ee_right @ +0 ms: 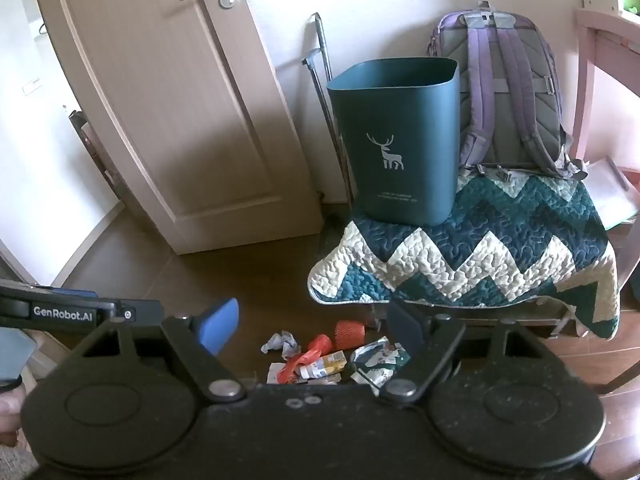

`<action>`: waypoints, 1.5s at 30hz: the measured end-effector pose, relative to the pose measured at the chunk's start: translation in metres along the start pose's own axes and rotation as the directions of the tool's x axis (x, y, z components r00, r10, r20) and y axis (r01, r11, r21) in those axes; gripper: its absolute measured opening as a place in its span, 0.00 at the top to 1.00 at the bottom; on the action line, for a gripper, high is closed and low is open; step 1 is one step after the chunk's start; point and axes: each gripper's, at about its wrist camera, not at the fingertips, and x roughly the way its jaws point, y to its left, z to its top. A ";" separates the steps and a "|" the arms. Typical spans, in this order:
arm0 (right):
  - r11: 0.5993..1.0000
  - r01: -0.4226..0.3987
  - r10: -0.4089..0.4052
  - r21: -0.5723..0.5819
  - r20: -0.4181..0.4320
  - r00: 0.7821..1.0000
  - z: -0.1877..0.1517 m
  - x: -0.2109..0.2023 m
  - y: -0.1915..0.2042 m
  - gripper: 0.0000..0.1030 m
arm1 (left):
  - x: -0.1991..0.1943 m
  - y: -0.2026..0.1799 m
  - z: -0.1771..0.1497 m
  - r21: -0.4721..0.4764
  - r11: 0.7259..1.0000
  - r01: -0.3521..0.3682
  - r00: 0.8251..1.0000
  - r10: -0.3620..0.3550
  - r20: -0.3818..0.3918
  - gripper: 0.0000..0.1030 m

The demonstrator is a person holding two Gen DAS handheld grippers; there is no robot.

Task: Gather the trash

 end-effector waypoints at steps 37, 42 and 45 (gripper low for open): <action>0.998 0.063 -0.063 -0.018 0.001 0.998 0.000 -0.006 0.008 0.21 | -0.008 -0.010 -0.004 0.058 0.998 -0.004 0.999 0.002 0.048 0.02; 0.998 0.062 -0.062 -0.023 0.000 0.998 -0.001 -0.007 0.008 0.21 | -0.008 -0.013 -0.007 0.059 0.998 -0.003 0.999 0.000 0.046 0.02; 0.998 0.064 -0.064 -0.023 0.000 0.998 -0.001 -0.008 0.009 0.21 | -0.007 -0.014 -0.009 0.060 0.998 -0.002 0.999 -0.001 0.048 0.02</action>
